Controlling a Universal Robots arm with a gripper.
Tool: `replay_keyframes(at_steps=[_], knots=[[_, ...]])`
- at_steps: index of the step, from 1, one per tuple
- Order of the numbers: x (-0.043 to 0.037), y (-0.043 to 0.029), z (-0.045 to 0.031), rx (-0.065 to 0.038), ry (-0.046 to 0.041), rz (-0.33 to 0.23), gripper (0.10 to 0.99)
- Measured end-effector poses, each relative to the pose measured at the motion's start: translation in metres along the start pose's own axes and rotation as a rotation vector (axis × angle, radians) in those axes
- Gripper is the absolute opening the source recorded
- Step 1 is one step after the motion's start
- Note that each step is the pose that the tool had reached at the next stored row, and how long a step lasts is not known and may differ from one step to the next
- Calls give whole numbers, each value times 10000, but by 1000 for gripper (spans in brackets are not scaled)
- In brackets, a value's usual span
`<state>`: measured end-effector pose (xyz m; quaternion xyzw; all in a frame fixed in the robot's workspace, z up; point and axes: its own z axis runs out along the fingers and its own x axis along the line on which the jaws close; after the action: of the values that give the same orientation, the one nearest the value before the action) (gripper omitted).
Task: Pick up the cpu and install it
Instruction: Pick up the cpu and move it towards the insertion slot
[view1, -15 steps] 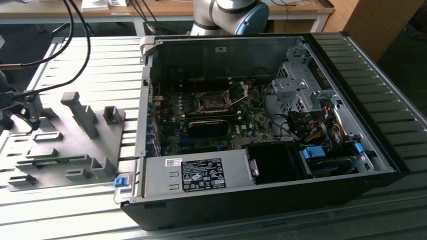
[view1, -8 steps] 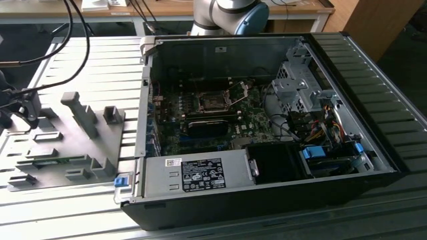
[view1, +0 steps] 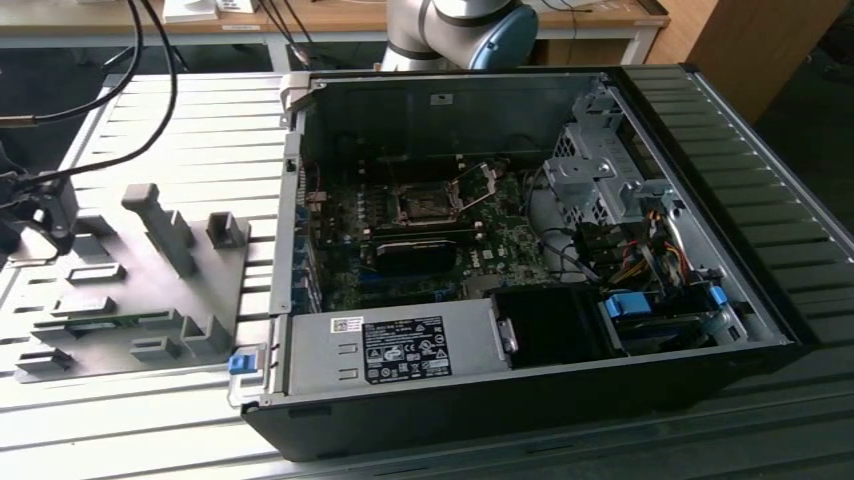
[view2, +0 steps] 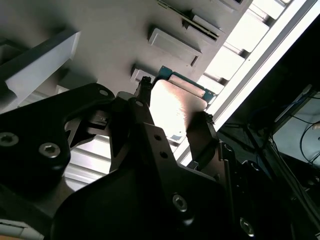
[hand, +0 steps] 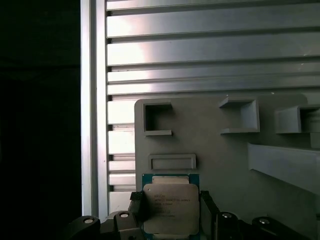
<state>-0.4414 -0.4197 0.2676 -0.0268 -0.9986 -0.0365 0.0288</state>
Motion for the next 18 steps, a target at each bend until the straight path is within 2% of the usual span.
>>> replay_keyframes(at_steps=[18], knots=[[6, 8, -104, 0, 0, 0, 537]])
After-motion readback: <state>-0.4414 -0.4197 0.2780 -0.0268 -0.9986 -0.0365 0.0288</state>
